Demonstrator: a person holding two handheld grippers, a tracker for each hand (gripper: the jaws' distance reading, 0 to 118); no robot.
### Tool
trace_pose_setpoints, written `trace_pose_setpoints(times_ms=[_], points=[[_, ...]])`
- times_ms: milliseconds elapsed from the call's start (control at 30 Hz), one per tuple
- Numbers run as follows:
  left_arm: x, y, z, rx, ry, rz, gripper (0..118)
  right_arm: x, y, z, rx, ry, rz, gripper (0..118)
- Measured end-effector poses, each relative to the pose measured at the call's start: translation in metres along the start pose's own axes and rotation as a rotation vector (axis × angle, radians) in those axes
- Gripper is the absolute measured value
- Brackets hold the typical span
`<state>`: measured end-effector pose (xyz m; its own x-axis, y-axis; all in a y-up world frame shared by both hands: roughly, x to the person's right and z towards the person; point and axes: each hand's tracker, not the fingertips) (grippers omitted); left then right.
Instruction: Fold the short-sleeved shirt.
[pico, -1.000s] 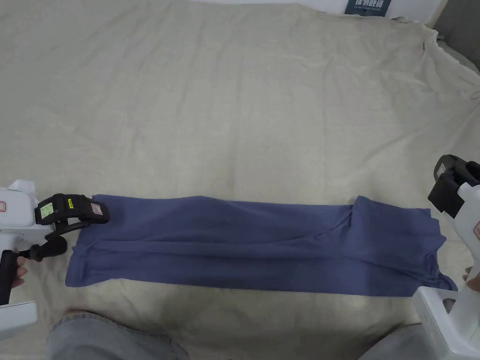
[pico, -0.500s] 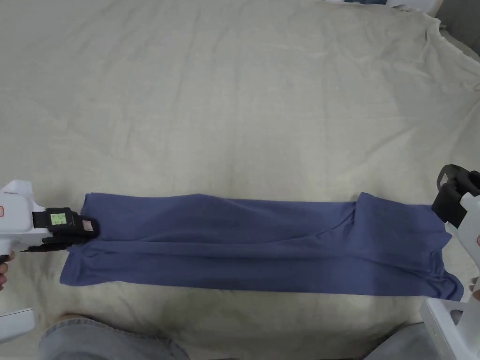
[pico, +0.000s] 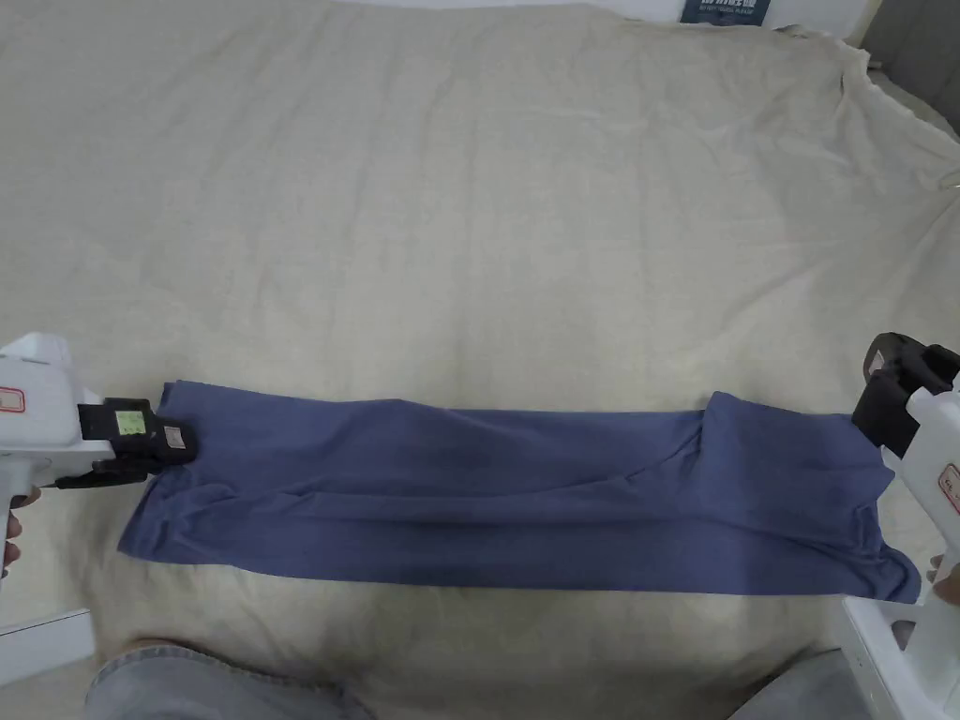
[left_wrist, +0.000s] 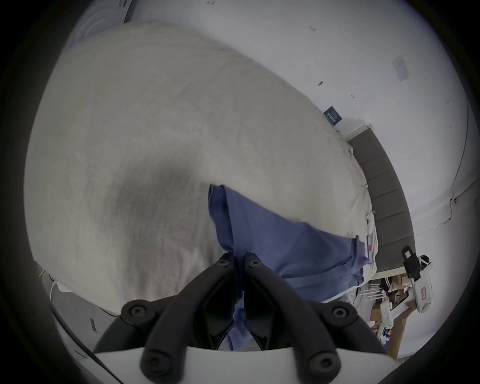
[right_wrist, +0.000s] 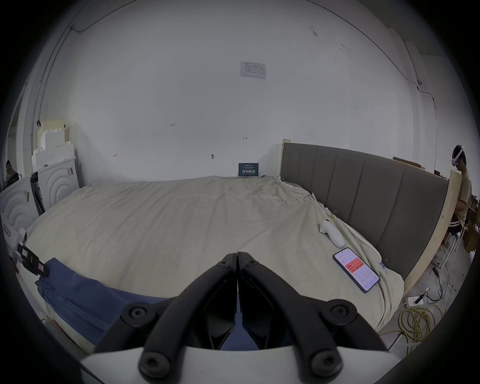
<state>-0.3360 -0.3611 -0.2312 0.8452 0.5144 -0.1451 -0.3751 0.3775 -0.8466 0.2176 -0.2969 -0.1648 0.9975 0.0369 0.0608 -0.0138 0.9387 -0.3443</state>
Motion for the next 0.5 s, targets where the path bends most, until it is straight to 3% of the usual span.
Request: trace_pose_setpoints(times_ms=[100,167,300,500], points=[[0.001,0.017,0.016,0.023,-0.001,0.020,1,0.006,0.002,0.006,0.016,0.005,-0.014,0],[0.036,0.010,0.034,0.036,-0.019,0.002,1,0.010,0.003,0.010,0.027,0.004,-0.017,0],[0.083,0.006,0.050,0.042,-0.112,-0.113,1,0.019,0.005,0.018,0.049,-0.002,-0.017,0],[0.150,0.001,0.012,-0.005,-0.155,-0.245,1,0.034,0.003,0.029,0.068,-0.009,-0.048,0]])
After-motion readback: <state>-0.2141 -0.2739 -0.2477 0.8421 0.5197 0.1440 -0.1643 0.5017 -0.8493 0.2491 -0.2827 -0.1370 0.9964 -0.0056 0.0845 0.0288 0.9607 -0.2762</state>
